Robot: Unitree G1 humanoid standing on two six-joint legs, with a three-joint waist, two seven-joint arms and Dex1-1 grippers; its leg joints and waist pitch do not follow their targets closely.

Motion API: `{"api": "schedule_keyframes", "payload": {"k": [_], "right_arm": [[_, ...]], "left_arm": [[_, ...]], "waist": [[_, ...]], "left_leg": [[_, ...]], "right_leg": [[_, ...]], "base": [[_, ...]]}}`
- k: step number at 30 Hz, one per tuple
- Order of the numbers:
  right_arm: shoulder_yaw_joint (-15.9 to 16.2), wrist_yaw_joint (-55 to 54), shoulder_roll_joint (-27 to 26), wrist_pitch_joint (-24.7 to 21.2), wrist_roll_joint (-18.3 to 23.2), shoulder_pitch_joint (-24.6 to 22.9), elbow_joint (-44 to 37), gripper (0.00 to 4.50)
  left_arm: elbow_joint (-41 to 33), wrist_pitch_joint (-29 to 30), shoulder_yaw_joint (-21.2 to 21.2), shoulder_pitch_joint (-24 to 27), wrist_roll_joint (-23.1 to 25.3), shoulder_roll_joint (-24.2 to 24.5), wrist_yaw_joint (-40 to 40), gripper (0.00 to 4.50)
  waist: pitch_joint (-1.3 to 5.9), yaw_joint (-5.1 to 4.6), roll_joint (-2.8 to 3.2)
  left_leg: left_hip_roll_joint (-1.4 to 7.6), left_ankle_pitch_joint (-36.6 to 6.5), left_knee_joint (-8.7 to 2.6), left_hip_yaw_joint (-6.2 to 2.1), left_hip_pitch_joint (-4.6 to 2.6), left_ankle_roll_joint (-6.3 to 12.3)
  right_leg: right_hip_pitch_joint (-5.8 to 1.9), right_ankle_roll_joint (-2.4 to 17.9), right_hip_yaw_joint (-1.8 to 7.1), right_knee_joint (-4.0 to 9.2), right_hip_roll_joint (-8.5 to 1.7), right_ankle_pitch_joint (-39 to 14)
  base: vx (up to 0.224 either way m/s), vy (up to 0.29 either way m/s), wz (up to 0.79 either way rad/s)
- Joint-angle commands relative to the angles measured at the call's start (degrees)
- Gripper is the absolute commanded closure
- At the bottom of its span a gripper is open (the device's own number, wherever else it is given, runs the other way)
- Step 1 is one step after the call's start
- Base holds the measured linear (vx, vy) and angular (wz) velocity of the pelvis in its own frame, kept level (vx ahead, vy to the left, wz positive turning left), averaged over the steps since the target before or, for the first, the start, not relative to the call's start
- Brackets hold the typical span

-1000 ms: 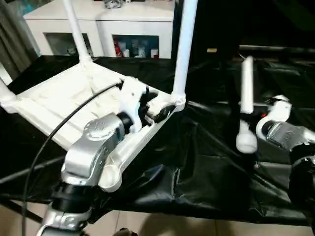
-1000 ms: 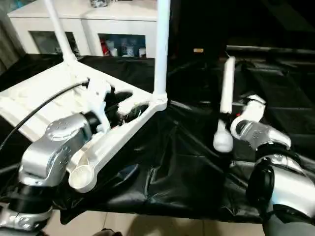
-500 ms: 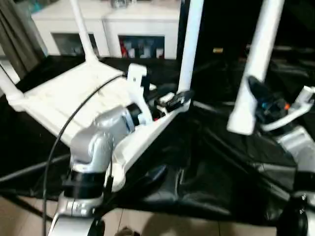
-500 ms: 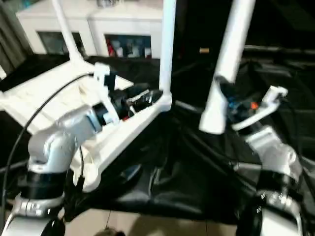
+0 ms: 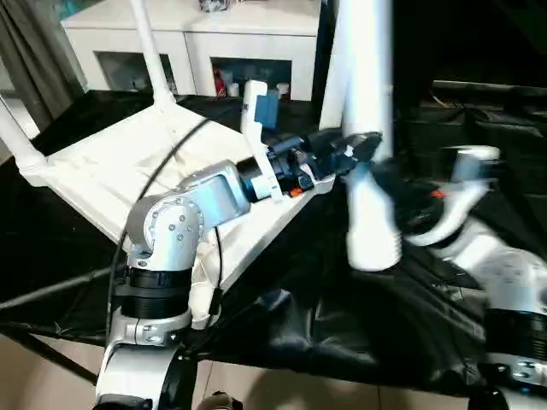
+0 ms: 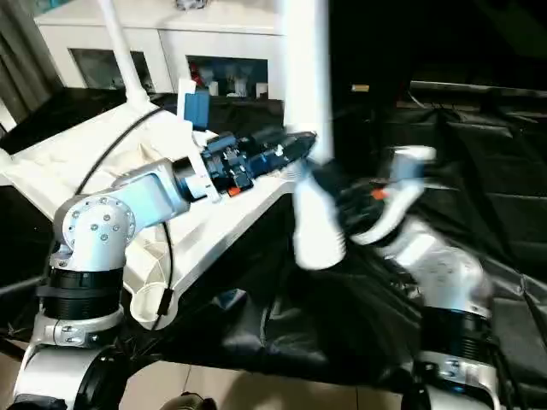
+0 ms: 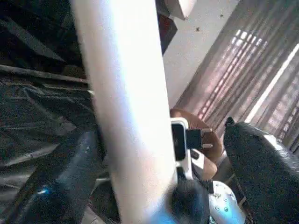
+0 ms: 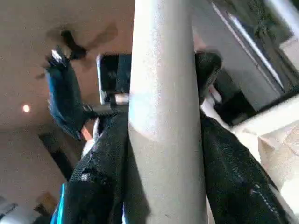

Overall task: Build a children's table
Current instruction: Pick table leg

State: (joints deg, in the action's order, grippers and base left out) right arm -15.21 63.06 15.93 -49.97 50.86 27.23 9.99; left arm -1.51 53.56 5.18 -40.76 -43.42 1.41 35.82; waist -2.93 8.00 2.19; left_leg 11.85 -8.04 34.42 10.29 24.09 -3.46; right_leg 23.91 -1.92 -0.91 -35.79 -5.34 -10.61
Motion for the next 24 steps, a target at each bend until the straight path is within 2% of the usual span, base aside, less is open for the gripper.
{"api": "schedule_keyframes", "payload": {"k": [1, 2, 3, 5, 6, 7, 9, 10, 11, 12, 13, 14, 15, 19, 20, 21, 23, 24], "right_arm": [[1.90, -0.26, 0.22, 1.02, -2.43, 0.65, -0.51, 2.68], [2.34, -0.44, 0.20, 1.57, -3.01, 0.71, -0.46, 2.68], [4.43, -1.95, -0.14, 4.17, -5.71, 1.17, -0.29, 2.68], [5.44, -2.78, -0.34, 5.54, -7.11, 1.44, -0.20, 2.68], [6.66, -4.67, -0.93, 7.68, -9.42, 2.05, 0.23, 2.68], [8.24, -8.52, -2.19, 10.87, -13.25, 3.12, 1.32, 2.68], [8.75, -10.51, -2.88, 12.15, -14.78, 3.71, 2.03, 2.68], [8.86, -11.05, -3.08, 12.45, -15.14, 3.87, 2.22, 2.68], [9.79, -14.31, -4.63, 14.29, -17.30, 4.74, 2.84, 2.68], [10.29, -15.03, -5.04, 14.87, -18.09, 4.85, 2.75, 2.68], [10.65, -15.55, -5.33, 15.29, -18.66, 4.94, 2.69, 2.68], [11.25, -16.19, -5.73, 15.91, -19.52, 5.00, 2.51, 2.68], [12.12, -18.07, -6.74, 16.88, -20.86, 5.14, 2.34, 2.68], [13.02, -21.48, -9.50, 18.19, -21.86, 5.27, 1.07, 2.68], [13.09, -21.75, -9.68, 18.36, -21.99, 5.31, 1.05, 2.68], [13.25, -22.68, -10.11, 18.97, -22.53, 5.44, 1.11, 2.68], [13.28, -23.50, -10.51, 19.47, -22.99, 5.56, 1.26, 2.68], [13.27, -24.56, -11.15, 20.06, -23.40, 5.90, 1.57, 2.68]], "left_arm": [[-1.08, 0.52, 0.23, 0.40, -0.98, -0.72, -1.61, 0.00], [-1.25, 0.65, 0.39, 0.46, -1.26, -0.84, -1.86, 0.00], [-2.21, 1.58, 0.93, 0.61, -2.37, -1.00, -2.85, 0.00], [-2.59, 1.94, 1.07, 0.67, -2.58, -1.01, -3.41, 0.00], [-2.83, 2.42, 1.74, 0.65, -2.64, -1.52, -5.35, 0.00], [-2.61, 2.32, 2.95, 0.36, -1.75, -2.56, -9.06, 0.29], [-2.35, 2.33, 3.62, 0.15, -1.22, -3.09, -11.10, 0.36], [-2.27, 2.36, 3.83, 0.09, -1.07, -3.24, -11.71, 0.36], [-1.70, 2.16, 5.42, -0.33, 0.49, -4.48, -16.71, 0.48], [-1.54, 1.99, 5.91, -0.43, 1.02, -4.93, -18.39, 0.61], [-1.41, 1.87, 6.27, -0.50, 1.41, -5.25, -19.63, 0.72], [-1.25, 1.64, 6.75, -0.59, 1.97, -5.72, -21.41, 0.76], [-0.68, 0.28, 7.64, -0.81, 2.91, -6.76, -24.48, 0.77], [1.17, -2.18, 9.74, -2.14, 4.60, -8.46, -30.35, 1.18], [1.33, -2.33, 9.84, -2.30, 4.82, -8.52, -30.85, 1.21], [1.71, -2.64, 10.05, -2.69, 5.23, -8.66, -31.92, 1.44], [1.88, -2.71, 10.34, -2.96, 5.45, -8.96, -33.05, 1.56], [2.16, -2.68, 10.44, -3.19, 5.91, -9.29, -34.12, 1.61]], "waist": [[4.34, -0.05, -1.76], [4.39, 0.09, -1.80], [4.44, 0.18, -1.64], [4.36, -0.03, -1.87], [4.37, 0.08, -1.75], [4.25, -0.05, -1.68], [4.19, -0.23, -1.66], [4.18, -0.17, -1.40], [4.24, -0.02, -1.04], [4.13, -0.23, -1.12], [4.16, -0.17, -0.92], [4.21, -0.07, -1.09], [4.27, 0.06, -0.55], [4.45, -0.09, -0.68], [4.51, -0.29, -0.09], [4.59, -0.29, -0.33], [4.55, -0.27, -0.23], [4.54, -0.30, 0.04]], "left_leg": [[0.21, -11.06, -3.98, 0.23, -1.72, -0.18], [0.19, -10.44, -3.91, 0.23, -1.64, -0.21], [0.20, -10.03, -3.86, 0.25, -1.71, -0.10], [0.10, -9.64, -3.85, 0.27, -1.58, -0.23], [0.10, -9.76, -3.82, 0.29, -1.67, -0.16], [0.16, -10.40, -3.91, 0.24, -1.62, -0.46], [0.17, -11.57, -4.01, 0.15, -1.65, -1.11], [0.20, -12.48, -4.05, 0.16, -1.80, -1.19], [0.18, -12.66, -4.11, 0.03, -1.81, -1.50], [0.24, -13.07, -4.19, 0.03, -1.76, -1.69], [0.17, -13.44, -4.21, -0.07, -1.78, -1.84], [0.18, -13.67, -4.22, -0.10, -1.87, -2.01], [0.12, -13.64, -4.27, -0.22, -1.87, -2.08], [0.07, -12.84, -4.39, -0.32, -1.73, -2.33], [0.09, -13.07, -4.40, -0.41, -1.82, -2.44], [0.00, -12.84, -4.28, -0.37, -1.83, -2.36], [-0.01, -12.48, -4.27, -0.34, -1.79, -2.29], [-0.04, -12.69, -4.26, -0.35, -1.81, -2.31]], "right_leg": [[-2.32, 9.26, 0.30, 4.74, -1.28, -12.73], [-2.43, 9.38, 0.28, 4.54, -1.35, -11.60], [-2.42, 9.54, 0.31, 4.47, -1.42, -10.88], [-2.51, 9.71, 0.27, 4.41, -1.31, -10.09], [-2.48, 9.71, 0.29, 4.42, -1.32, -10.23], [-2.39, 9.63, 0.30, 4.48, -1.35, -10.95], [-2.39, 9.25, 0.29, 4.64, -1.39, -12.07], [-2.29, 8.81, 0.37, 4.77, -1.35, -13.11], [-2.31, 8.49, 0.34, 4.67, -1.33, -13.21], [-2.16, 8.41, 0.37, 4.79, -1.23, -13.14], [-2.23, 8.23, 0.32, 4.79, -1.25, -13.23], [-2.23, 7.74, 0.32, 4.91, -1.18, -12.74], [-2.28, 7.67, 0.30, 4.78, -1.18, -12.52], [-2.52, 7.81, 0.14, 4.68, -0.98, -8.46], [-2.44, 7.68, 0.12, 4.73, -0.84, -7.59], [-2.58, 7.84, 0.08, 4.65, -0.87, -6.92], [-2.58, 8.35, 0.10, 4.55, -0.86, -5.61], [-2.58, 8.41, 0.10, 4.54, -0.85, -5.67]], "base": [[0.000, 0.000, 0.00], [0.000, 0.000, 0.00], [0.000, 0.000, 0.00], [0.000, 0.000, 0.00], [0.000, 0.000, 0.00], [0.000, 0.000, 0.00], [0.000, 0.000, 0.00], [0.000, 0.000, 0.00], [0.000, 0.000, 0.00], [0.000, 0.000, 0.00], [0.000, 0.000, 0.00], [0.000, 0.000, 0.00], [0.000, 0.000, 0.00], [0.000, 0.000, 0.00], [0.000, 0.000, 0.00], [0.000, 0.000, 0.00], [0.000, 0.000, 0.00], [0.000, 0.000, 0.00]]}}
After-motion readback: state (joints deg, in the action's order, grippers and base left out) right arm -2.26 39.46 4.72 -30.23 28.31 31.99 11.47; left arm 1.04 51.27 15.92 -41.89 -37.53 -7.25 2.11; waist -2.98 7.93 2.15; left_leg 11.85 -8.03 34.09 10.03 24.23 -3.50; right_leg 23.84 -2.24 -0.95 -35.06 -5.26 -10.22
